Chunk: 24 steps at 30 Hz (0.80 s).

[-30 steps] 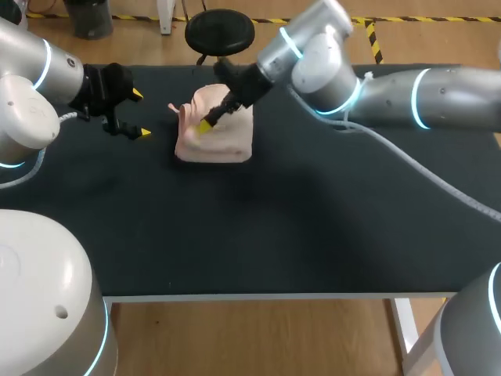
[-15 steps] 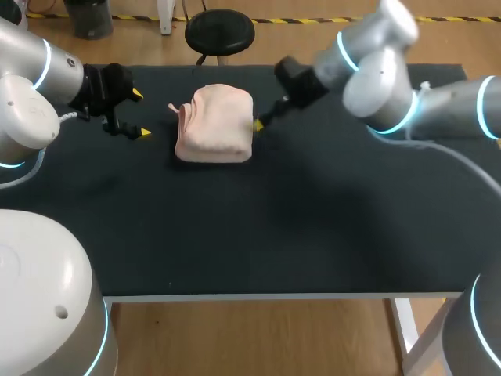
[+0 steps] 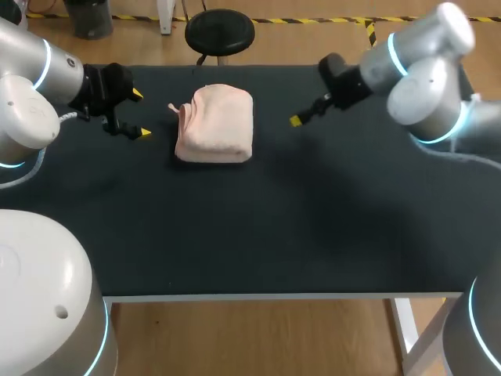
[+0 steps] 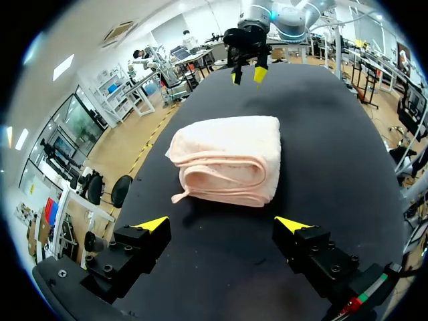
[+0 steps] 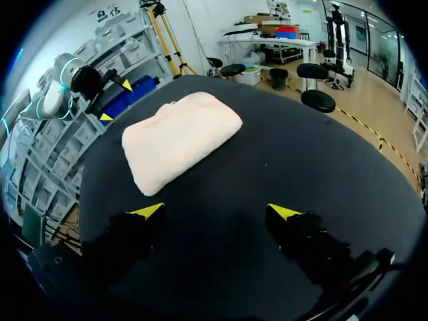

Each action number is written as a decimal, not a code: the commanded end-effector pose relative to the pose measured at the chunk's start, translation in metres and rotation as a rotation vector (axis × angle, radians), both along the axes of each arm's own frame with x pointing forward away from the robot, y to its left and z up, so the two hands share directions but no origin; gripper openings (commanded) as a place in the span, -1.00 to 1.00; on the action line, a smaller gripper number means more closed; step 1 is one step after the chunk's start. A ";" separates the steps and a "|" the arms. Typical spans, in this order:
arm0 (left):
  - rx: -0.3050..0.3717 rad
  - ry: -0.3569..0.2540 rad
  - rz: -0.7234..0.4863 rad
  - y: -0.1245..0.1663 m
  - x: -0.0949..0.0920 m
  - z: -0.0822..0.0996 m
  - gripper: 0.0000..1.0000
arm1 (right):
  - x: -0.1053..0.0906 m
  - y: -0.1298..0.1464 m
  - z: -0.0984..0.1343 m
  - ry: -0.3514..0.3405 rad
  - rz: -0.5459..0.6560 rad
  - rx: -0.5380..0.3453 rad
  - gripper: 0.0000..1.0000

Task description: Fold the towel

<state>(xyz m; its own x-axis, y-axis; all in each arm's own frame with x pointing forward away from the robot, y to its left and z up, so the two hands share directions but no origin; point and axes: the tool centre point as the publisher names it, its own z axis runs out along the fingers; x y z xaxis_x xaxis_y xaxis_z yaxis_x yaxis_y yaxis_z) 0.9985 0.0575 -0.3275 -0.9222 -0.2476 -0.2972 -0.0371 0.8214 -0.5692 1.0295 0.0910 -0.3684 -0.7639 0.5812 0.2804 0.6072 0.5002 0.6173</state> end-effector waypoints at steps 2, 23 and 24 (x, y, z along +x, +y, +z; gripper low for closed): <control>-0.005 -0.004 -0.003 0.001 -0.001 -0.001 1.00 | -0.009 -0.028 0.017 -0.011 0.010 0.013 1.00; -0.005 -0.004 -0.003 0.001 -0.001 -0.001 1.00 | -0.009 -0.028 0.017 -0.011 0.010 0.013 1.00; -0.005 -0.004 -0.003 0.001 -0.001 -0.001 1.00 | -0.009 -0.028 0.017 -0.011 0.010 0.013 1.00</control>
